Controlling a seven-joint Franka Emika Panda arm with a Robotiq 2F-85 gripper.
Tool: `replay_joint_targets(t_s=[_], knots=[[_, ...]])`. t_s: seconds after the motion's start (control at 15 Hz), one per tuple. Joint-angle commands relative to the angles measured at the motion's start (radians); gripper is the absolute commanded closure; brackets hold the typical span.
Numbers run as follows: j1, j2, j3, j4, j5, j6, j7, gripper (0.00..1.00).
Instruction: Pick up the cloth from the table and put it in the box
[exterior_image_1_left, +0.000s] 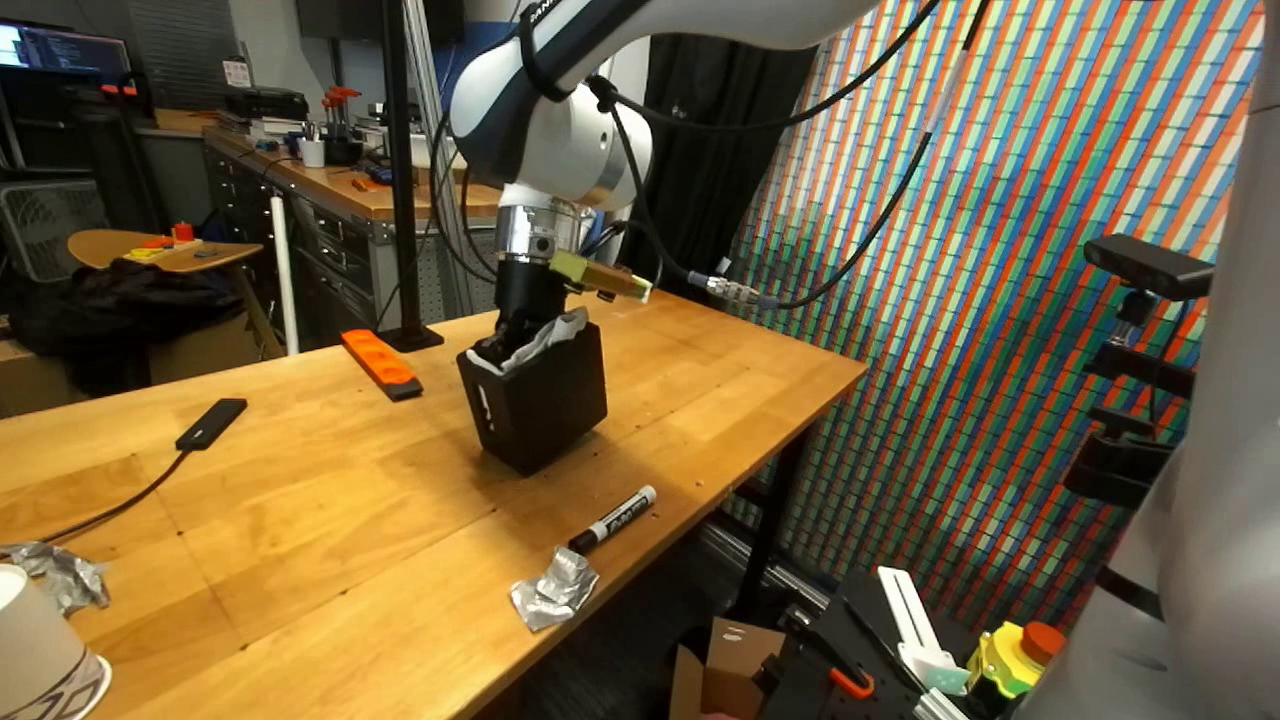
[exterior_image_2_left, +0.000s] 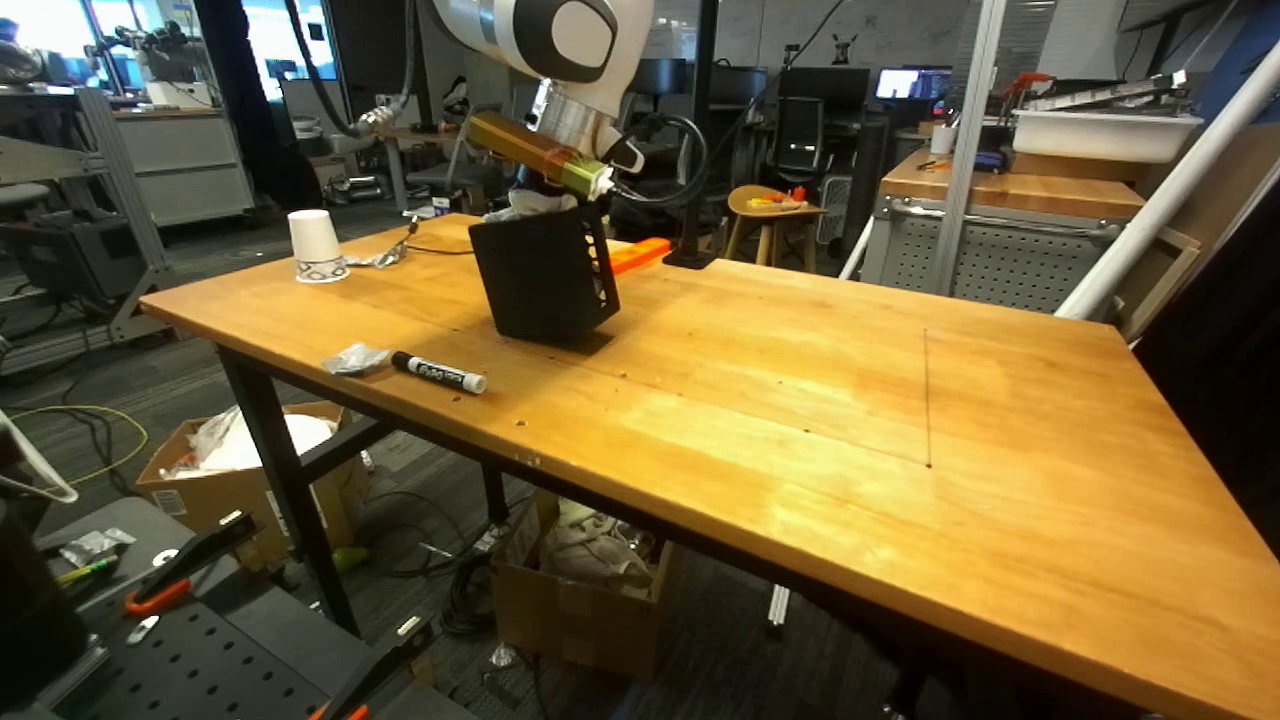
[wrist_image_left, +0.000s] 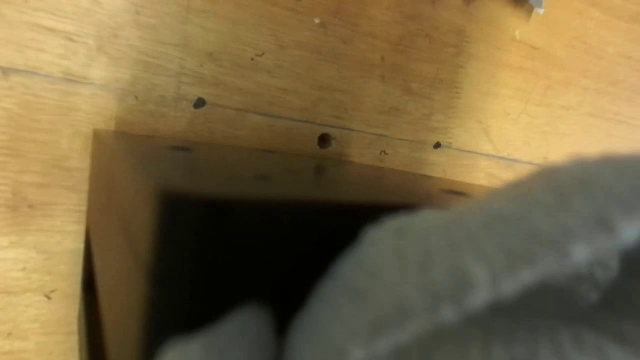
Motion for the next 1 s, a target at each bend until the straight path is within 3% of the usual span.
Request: replay_joint_targets(t_s=[0.0, 0.47, 0.93], knots=[[-0.032, 0.008, -0.001, 0.051, 0.025, -0.098, -0.032, 1.0], [-0.048, -0.128, -0.016, 0.019, 0.038, -0.103, -0.026, 1.0], [-0.042, -0.301, -0.076, -0.065, -0.062, -0.06, 0.012, 1.0]])
